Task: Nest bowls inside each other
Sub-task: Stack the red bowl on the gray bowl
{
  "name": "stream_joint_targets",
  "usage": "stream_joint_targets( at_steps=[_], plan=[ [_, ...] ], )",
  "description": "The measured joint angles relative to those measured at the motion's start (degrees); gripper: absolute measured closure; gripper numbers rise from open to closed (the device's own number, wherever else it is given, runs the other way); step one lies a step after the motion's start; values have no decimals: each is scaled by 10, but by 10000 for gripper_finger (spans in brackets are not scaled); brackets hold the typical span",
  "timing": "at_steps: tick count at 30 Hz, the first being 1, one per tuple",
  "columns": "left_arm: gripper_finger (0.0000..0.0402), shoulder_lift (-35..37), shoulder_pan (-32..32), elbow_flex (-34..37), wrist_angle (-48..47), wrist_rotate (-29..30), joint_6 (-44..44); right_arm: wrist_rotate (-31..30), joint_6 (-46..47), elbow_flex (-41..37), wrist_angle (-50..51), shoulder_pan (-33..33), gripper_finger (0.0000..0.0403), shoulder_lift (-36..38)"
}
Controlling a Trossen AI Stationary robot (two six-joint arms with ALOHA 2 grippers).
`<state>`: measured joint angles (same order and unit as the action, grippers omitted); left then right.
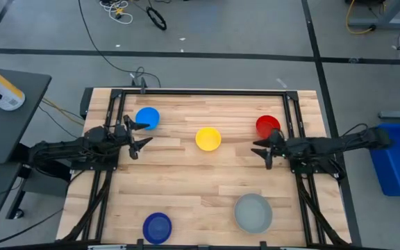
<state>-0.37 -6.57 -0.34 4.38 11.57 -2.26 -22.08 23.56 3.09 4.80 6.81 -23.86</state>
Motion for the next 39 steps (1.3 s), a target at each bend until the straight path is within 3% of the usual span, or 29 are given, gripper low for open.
stream_joint_targets(
  at_steps=[6,11,18,22,27,32,39],
  plan=[
    [122,0,0,0,1,-1,-2,-19,29,0,-2,-77,178,-100],
    [123,0,0,0,2,-2,-2,-8,45,7,-3,-141,165,-128],
    [123,0,0,0,2,-2,-3,33,15,140,156,-224,170,-147],
    [123,0,0,0,0,-2,-2,101,5,214,241,-277,171,-169],
    [123,0,0,0,-5,-9,-2,185,1,250,291,-331,171,-212],
    [123,0,0,0,-5,-13,-2,222,-9,252,297,-358,174,-267],
    [123,0,0,0,-6,-13,-2,191,-30,252,283,-362,181,-327]
  ],
)
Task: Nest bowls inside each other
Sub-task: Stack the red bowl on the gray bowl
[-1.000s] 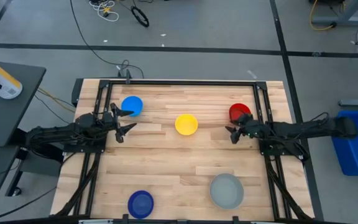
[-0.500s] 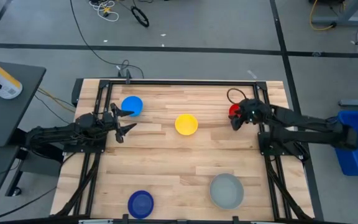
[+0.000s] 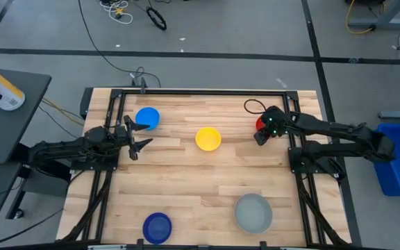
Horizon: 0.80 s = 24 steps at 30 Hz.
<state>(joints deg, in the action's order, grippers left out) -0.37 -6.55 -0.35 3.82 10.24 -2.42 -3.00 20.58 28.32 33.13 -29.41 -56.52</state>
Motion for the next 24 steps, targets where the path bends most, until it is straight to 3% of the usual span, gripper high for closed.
stream_joint_targets(
  at_steps=[12,24],
  plan=[
    [123,0,0,0,-4,0,2,-4,-16,0,-22,-21,188,-41],
    [123,0,0,0,-9,-11,7,-4,-21,-14,-66,-21,226,-70]
  ],
)
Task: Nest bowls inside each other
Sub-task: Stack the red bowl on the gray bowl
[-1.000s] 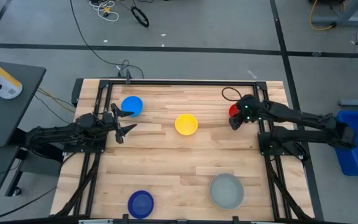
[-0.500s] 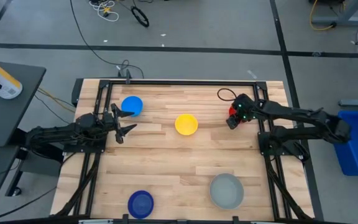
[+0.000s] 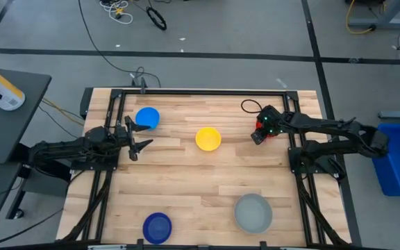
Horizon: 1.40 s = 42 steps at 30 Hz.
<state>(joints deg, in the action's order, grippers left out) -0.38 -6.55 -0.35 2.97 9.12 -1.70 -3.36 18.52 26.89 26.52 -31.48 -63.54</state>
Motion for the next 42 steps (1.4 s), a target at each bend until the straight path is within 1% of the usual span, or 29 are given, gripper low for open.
stream_joint_targets(
  at_steps=[5,8,11,15,16,20,24,32,36,42],
  plan=[
    [123,0,0,0,-1,0,4,0,0,-6,-16,0,245,-10],
    [123,0,0,0,-1,0,4,0,-5,-6,-20,1,267,-10],
    [123,0,0,0,-1,0,5,0,-12,-6,-24,4,305,-10],
    [123,0,0,0,-1,0,4,-3,-19,-6,-37,9,381,-10],
    [123,0,0,0,-1,0,4,-9,-19,-6,-43,11,389,-9],
    [123,0,0,0,-2,0,4,-21,-23,-6,-50,22,397,-9],
    [123,0,0,0,-2,0,4,-28,-31,-6,-88,46,399,-9],
    [123,0,0,0,-2,0,4,-28,-58,-6,-260,122,401,-10],
    [123,0,0,0,-3,0,4,-34,-72,-6,-304,174,401,-10],
    [123,0,0,0,-3,0,4,-97,-96,19,-307,290,402,-6]
  ],
)
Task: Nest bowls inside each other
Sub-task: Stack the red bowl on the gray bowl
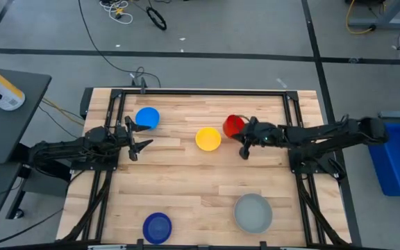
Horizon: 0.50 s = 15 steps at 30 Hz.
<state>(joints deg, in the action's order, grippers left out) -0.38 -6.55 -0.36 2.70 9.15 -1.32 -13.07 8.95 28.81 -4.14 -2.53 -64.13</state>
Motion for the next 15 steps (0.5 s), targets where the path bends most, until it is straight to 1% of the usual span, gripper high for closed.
stream_joint_targets(
  at_steps=[5,8,12,15],
  plan=[
    [123,0,0,0,0,1,-6,-35,-10,49,9,110,402,10],
    [123,0,0,0,0,2,-6,-55,2,87,43,176,402,11],
    [123,0,0,0,0,2,-6,-90,53,130,103,263,403,10],
    [123,0,0,0,0,2,-6,-123,106,148,125,332,403,9]
  ],
)
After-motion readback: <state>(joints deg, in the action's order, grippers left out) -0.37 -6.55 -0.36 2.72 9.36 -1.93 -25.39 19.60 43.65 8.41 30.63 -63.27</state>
